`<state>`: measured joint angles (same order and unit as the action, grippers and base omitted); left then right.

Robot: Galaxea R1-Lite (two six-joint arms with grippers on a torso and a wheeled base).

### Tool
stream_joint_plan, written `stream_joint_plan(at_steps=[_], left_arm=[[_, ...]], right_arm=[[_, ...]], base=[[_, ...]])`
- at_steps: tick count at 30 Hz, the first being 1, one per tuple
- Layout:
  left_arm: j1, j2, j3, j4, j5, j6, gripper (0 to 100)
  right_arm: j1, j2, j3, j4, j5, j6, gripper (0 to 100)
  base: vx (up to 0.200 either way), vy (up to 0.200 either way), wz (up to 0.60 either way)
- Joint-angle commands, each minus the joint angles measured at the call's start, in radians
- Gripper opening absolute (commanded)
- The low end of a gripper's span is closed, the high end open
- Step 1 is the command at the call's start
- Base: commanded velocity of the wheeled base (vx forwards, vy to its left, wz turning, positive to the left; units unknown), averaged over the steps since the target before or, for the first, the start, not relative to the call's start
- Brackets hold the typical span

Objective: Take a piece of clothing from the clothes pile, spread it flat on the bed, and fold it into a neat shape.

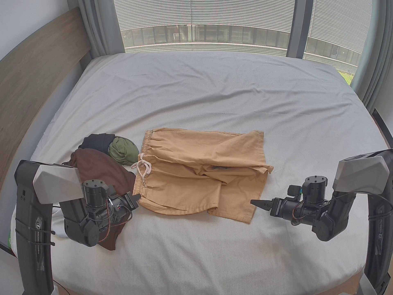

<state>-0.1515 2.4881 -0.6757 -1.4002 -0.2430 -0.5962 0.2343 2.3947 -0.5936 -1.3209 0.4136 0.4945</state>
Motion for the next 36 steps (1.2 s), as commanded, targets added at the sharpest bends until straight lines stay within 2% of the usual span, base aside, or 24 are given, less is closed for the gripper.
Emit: stream_joint_plan(at_steps=[1,21,34,35,36], left_arm=[[0.000,0.000,-0.001,-0.010,0.001,-0.001,0],[0.000,0.000,-0.005,-0.011,0.001,-0.001,0],[0.001,0.002,-0.007,-0.011,0.001,-0.001,0],[0.001,0.002,-0.007,-0.011,0.001,-0.001,0],[0.001,0.002,-0.007,-0.011,0.001,-0.001,0]], right_arm=[[0.023,-0.003,-0.003,0.002,0.008,0.044,100],[0.088,0.133,-0.064,0.006,0.001,0.056,100],[0.114,0.135,-0.069,-0.009,0.004,0.082,100],[0.117,0.135,-0.069,-0.017,0.004,0.090,0],[0.119,0.135,-0.069,-0.029,0.004,0.102,0]], base=[[0.000,0.000,0.00],[0.000,0.000,0.00],[0.000,0.000,0.00],[0.000,0.000,0.00],[0.000,0.000,0.00]])
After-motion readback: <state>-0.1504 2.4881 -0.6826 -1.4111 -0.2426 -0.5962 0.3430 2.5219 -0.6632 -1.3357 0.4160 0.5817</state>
